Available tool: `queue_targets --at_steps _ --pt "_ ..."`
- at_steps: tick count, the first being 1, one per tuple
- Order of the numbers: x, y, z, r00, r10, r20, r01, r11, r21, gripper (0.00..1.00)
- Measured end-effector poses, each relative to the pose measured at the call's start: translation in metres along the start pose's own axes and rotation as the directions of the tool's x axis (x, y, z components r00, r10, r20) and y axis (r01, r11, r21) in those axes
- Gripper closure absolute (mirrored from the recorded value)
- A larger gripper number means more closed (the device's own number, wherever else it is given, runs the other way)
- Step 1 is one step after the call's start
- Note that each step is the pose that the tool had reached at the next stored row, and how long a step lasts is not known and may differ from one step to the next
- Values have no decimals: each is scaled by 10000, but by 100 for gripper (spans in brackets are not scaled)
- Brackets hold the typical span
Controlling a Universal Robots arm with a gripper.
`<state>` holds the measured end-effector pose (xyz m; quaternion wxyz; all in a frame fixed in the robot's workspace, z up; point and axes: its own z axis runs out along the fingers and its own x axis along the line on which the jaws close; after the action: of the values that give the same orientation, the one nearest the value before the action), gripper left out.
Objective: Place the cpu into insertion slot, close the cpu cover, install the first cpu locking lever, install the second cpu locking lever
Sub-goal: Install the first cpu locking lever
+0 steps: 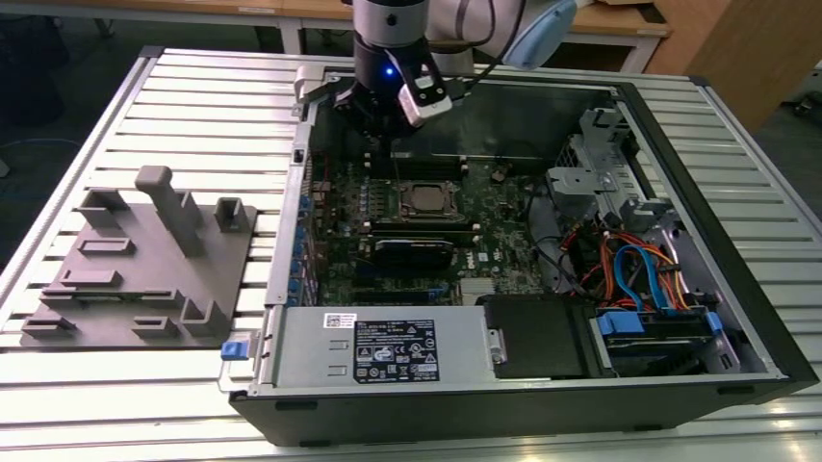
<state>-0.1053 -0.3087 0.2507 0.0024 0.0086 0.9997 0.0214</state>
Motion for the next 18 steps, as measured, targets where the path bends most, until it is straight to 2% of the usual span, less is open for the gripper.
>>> queue_targets --at_steps 18 --pt "-82 54 2 10000 0 0 0 10000 11 90"
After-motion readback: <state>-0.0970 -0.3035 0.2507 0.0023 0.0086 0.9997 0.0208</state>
